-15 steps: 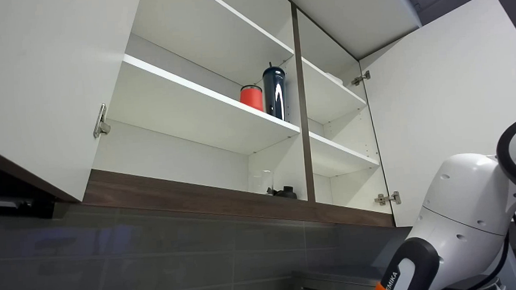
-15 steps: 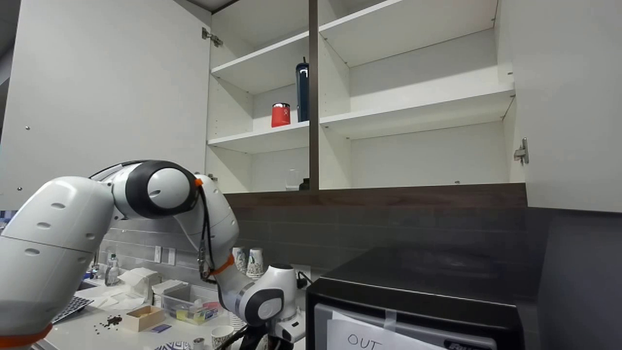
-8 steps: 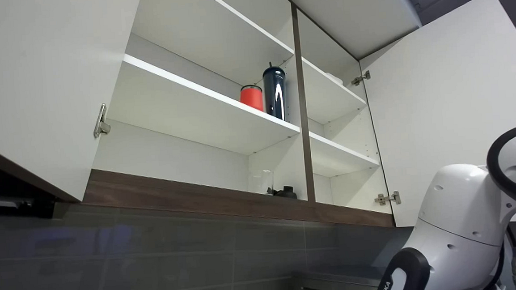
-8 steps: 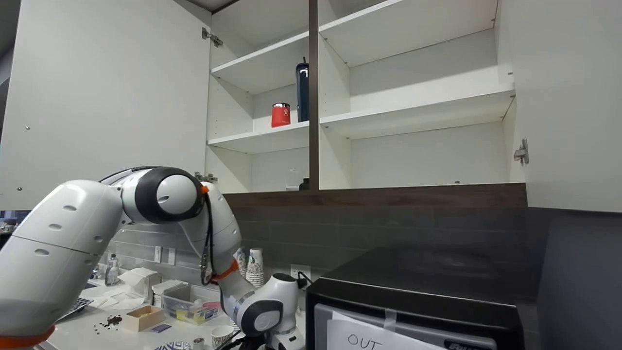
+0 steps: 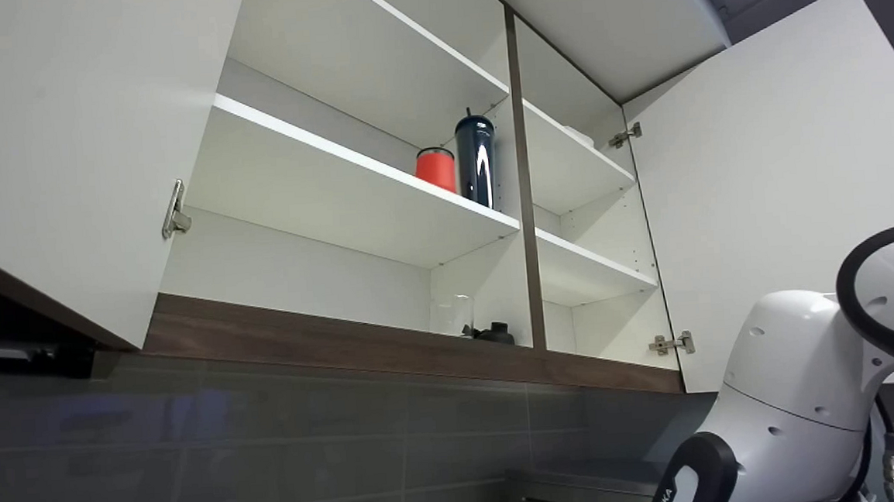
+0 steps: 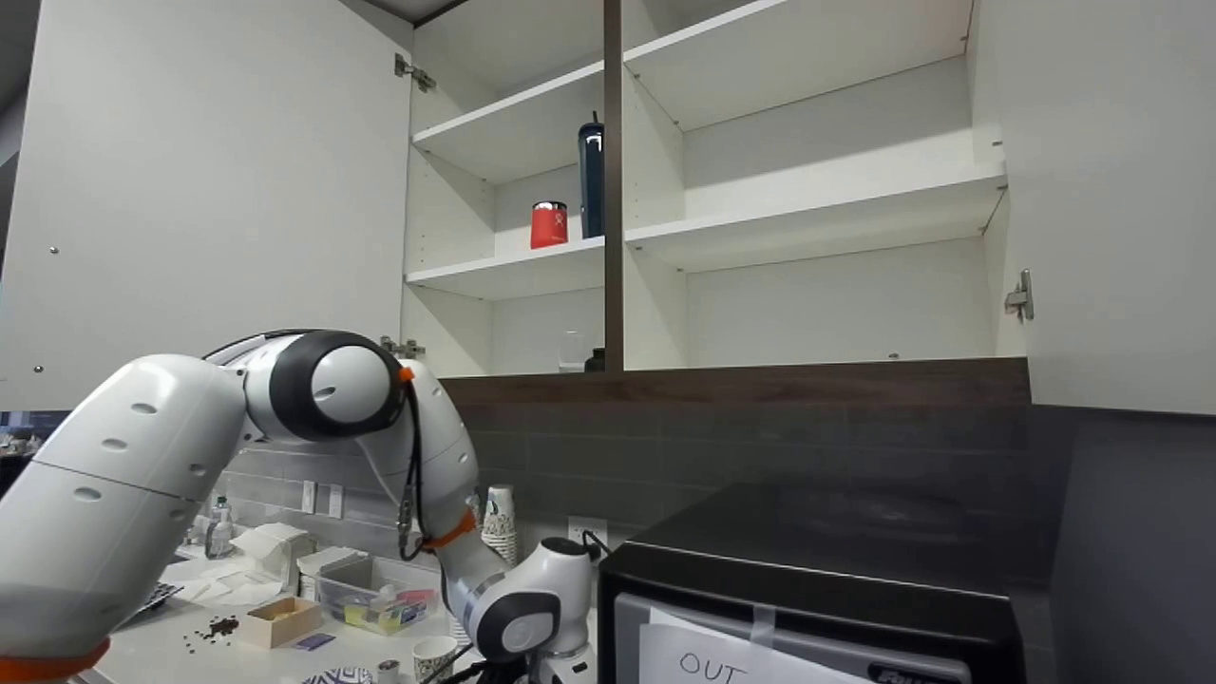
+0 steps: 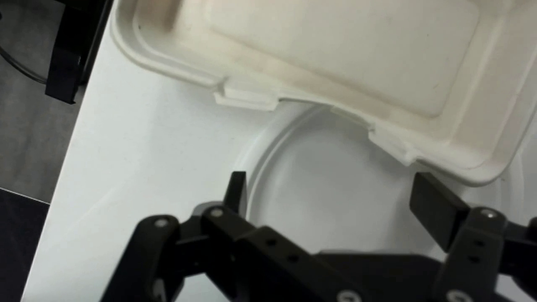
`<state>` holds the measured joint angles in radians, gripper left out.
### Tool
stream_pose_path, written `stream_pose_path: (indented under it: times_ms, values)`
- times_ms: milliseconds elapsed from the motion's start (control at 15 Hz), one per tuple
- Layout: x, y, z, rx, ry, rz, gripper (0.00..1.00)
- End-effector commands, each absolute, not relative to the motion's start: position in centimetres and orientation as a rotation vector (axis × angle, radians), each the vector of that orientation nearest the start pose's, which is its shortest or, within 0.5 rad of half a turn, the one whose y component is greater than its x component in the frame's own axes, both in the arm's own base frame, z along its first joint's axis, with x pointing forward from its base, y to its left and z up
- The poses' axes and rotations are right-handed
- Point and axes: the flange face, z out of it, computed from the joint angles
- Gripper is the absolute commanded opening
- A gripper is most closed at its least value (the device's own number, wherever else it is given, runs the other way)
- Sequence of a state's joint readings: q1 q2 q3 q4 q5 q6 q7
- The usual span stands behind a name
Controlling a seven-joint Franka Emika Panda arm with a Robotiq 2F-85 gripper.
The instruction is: Move the object on the countertop
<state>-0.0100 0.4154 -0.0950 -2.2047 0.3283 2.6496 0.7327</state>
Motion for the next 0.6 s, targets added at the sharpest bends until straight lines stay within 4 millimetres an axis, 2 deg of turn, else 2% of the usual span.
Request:
stream_pose_path:
  times_ms: [0,533]
  values:
    - [55.95,-7.44,19.03,-2.519,1.632,-0.005,1.00]
    - [56.38,-8.12,18.53,-2.518,1.641,0.044,1.00]
